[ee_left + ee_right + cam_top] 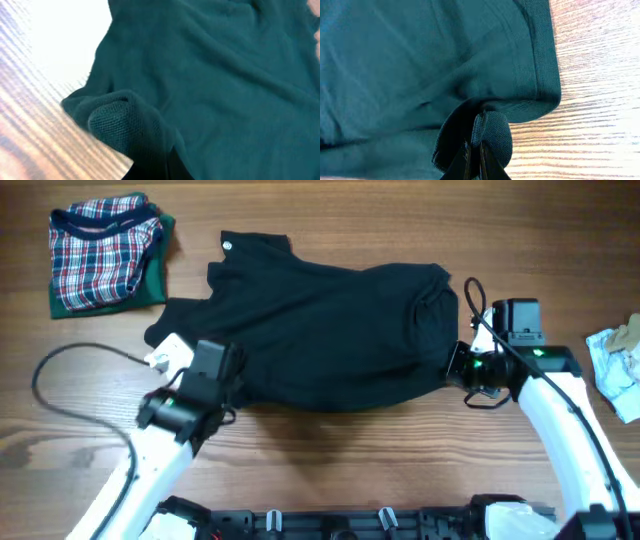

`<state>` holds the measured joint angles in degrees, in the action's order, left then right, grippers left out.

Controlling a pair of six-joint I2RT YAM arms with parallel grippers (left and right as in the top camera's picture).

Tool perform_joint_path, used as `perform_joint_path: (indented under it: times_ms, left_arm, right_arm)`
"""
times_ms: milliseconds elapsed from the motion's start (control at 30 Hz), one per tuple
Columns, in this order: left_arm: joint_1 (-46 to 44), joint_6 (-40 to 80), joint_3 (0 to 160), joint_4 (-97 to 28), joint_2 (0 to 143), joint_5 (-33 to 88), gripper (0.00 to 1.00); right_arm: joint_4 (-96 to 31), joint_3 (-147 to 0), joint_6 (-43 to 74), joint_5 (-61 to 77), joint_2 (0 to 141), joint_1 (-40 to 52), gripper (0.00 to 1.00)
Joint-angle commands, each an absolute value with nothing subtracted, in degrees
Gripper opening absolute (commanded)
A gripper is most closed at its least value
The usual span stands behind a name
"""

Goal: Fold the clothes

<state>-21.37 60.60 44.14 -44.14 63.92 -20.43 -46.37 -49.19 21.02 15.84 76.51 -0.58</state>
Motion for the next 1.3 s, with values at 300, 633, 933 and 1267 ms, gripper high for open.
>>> perform_joint_path:
  times_ms: [300,633,933,1267]
  left_arm:
    - [-21.0,60.0,45.0,-32.6,74.4,-29.5,0.04]
    - [-20.7,53.8,45.0,-19.9,74.7,-31.0,0.04]
    - [-20.6,52.7,45.0,-11.4,87.5,-31.8,0.04]
    - [-20.6,48.0,46.7,-11.1,88.3,-32.6,0.9]
  right_arm:
    - [-38.1,-49.2,22.5,11.6,84.7,-1.0,0.04]
    - [-27.7,-49.2,19.5,12.9,85.0,-2.3,0.04]
    - [-24.1,-49.2,20.4,8.1,87.7,-2.3,0.04]
    - [-23.0,-51.1,21.0,9.5,92.9,-2.5,0.84]
